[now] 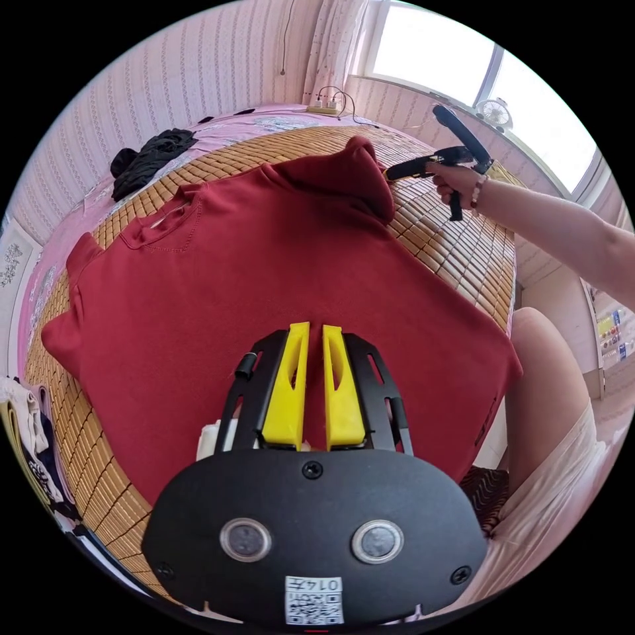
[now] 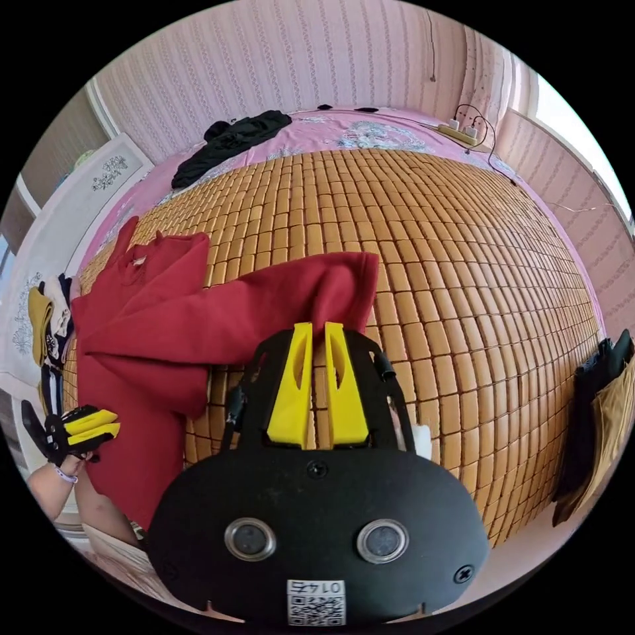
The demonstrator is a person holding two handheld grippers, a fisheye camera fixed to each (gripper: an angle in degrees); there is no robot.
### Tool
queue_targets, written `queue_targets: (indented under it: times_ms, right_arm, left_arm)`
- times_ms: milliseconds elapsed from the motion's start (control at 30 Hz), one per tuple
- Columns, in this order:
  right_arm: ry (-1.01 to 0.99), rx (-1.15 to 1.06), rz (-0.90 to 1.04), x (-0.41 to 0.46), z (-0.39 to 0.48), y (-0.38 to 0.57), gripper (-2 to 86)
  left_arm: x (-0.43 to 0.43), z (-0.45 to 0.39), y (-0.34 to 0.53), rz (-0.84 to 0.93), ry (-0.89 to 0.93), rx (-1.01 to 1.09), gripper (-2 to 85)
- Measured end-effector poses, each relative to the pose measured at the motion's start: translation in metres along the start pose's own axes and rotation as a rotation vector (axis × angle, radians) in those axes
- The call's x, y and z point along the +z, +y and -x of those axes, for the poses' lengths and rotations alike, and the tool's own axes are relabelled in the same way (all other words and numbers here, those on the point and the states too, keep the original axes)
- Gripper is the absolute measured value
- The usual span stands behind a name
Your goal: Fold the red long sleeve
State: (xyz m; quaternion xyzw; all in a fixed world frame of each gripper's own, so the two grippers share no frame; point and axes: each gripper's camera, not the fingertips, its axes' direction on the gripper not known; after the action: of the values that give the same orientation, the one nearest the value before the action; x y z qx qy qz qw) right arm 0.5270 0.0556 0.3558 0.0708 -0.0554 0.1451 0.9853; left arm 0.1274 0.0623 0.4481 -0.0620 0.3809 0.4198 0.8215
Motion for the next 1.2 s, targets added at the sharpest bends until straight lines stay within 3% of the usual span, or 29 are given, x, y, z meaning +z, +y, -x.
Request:
queue_targets:
  times_ms: [67, 267, 400, 467, 800, 1033, 1200]
  right_arm:
    - [-0.146, 0.04, -0.101, -0.042, -0.018, 0.026, 2.6]
    - [-0.322, 0.133, -0.257, -0.195, -0.072, 0.095, 3.0]
    - [-0.163, 0.3, -0.415, -0.246, -0.123, 0.12, 4.9]
    - [-0.01, 0.392, -0.4, -0.238, -0.147, 0.126, 6.8]
    - [0.067, 0.374, -0.091, -0.087, -0.166, 0.103, 13.5]
    - [0.27, 0.195, 0.07, -0.036, -0.145, 0.086, 4.5]
    - [0.28, 0.146, 0.102, -0.031, -0.135, 0.104, 2.2]
  left_arm:
    - [-0.001, 0.0, -0.001, -0.003, 0.002, -0.004, 4.2]
    - [-0.015, -0.005, -0.01, -0.028, -0.003, 0.036, 1.9]
    - [-0.032, -0.01, -0.034, -0.102, 0.017, 0.05, 1.8]
    - [-0.033, -0.013, -0.048, -0.111, 0.024, 0.057, 2.1]
    - [-0.001, -0.03, -0.134, -0.044, 0.002, 0.108, 2.9]
    - [0.032, -0.023, -0.198, 0.002, -0.052, 0.057, 1.7]
    - [0.078, -0.025, -0.221, 0.134, -0.084, 0.012, 0.1]
